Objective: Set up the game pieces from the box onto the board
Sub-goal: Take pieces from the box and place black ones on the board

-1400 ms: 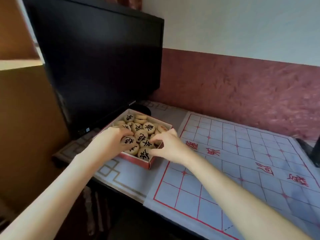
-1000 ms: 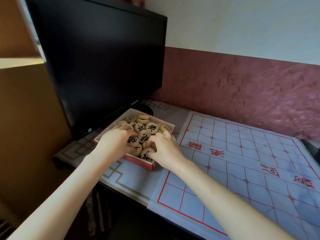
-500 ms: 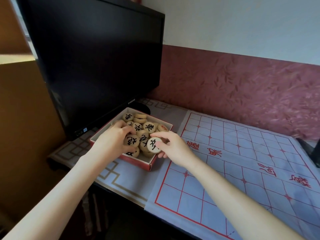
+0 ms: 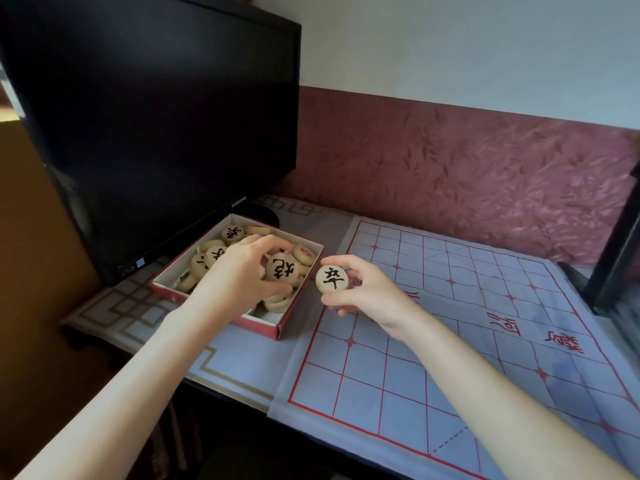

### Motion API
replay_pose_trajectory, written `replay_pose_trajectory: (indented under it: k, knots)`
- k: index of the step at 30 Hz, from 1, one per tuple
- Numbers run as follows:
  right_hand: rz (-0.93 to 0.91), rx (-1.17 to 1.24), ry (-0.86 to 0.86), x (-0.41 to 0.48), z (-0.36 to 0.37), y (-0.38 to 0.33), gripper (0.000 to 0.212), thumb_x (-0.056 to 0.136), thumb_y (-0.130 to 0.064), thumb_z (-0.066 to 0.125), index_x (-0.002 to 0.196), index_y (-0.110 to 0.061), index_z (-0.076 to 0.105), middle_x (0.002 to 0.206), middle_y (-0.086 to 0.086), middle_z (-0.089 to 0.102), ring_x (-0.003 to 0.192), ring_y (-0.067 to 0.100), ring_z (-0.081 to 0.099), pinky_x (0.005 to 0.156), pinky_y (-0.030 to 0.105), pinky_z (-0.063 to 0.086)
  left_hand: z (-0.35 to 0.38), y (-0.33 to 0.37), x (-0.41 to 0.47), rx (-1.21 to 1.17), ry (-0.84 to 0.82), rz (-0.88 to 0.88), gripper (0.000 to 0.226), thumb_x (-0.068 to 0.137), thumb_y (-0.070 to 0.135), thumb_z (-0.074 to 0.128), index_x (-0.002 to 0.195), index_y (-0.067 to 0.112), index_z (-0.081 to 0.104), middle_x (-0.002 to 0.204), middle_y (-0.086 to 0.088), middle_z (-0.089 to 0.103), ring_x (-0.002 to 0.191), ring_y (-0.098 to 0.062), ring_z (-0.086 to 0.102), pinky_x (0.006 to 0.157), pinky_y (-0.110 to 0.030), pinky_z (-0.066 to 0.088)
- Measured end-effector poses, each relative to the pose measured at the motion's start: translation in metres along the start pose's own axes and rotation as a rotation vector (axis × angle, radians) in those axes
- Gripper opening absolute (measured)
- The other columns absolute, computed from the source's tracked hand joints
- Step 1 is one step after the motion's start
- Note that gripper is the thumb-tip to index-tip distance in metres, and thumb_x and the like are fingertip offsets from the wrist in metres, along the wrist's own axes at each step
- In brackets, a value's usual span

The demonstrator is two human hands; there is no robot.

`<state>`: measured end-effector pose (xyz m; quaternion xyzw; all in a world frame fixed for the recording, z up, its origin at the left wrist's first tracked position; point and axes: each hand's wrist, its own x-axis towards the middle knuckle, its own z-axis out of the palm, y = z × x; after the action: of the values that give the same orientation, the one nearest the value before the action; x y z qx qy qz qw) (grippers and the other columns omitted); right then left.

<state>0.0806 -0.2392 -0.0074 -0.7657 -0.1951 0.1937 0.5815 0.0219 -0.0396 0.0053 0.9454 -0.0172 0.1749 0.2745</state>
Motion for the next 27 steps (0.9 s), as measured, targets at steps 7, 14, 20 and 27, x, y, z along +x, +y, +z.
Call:
replay_pose_trajectory:
  k: [7, 14, 20, 27]
  knots:
    - [0.002, -0.152, 0.148, -0.022, -0.033, 0.013, 0.049, 0.076, -0.014, 0.074, 0.118, -0.03, 0.056, 0.101, -0.007, 0.064, 0.077, 0.011, 0.064, 0.059, 0.025, 0.052, 0.023, 0.024, 0.007, -0.114, -0.072, 0.024, 0.066, 0.067, 0.029, 0.08, 0.122, 0.032, 0.044, 0.103, 0.014, 0.055, 0.092, -0.005, 0.054, 0.077, -0.02, 0.046]
    - [0.016, -0.341, 0.276, -0.042, -0.064, 0.031, 0.04, 0.072, -0.023, 0.077, 0.106, -0.032, 0.058, 0.088, -0.014, 0.067, 0.086, 0.011, 0.065, 0.083, 0.03, 0.048, 0.051, 0.033, 0.005, -0.091, -0.141, 0.067, 0.05, 0.066, 0.029, 0.08, 0.111, 0.025, 0.058, 0.101, 0.011, 0.06, 0.093, -0.007, 0.058, 0.073, -0.008, 0.043]
    - [0.047, -0.38, 0.327, -0.055, -0.078, 0.04, 0.04, 0.071, -0.026, 0.079, 0.105, -0.028, 0.059, 0.093, -0.012, 0.064, 0.091, 0.009, 0.061, 0.079, 0.025, 0.046, 0.062, 0.042, 0.005, -0.14, -0.161, 0.102, 0.05, 0.069, 0.023, 0.079, 0.114, 0.02, 0.059, 0.101, 0.008, 0.058, 0.087, -0.007, 0.055, 0.075, -0.016, 0.048]
    - [0.051, -0.604, 0.321, -0.048, -0.067, 0.055, 0.05, 0.069, -0.036, 0.079, 0.113, -0.025, 0.06, 0.101, -0.009, 0.049, 0.105, 0.013, 0.04, 0.084, 0.026, 0.038, 0.058, 0.033, 0.0, -0.158, -0.133, 0.061, 0.05, 0.066, 0.024, 0.081, 0.111, 0.024, 0.06, 0.102, 0.004, 0.06, 0.087, -0.012, 0.061, 0.081, -0.032, 0.055]
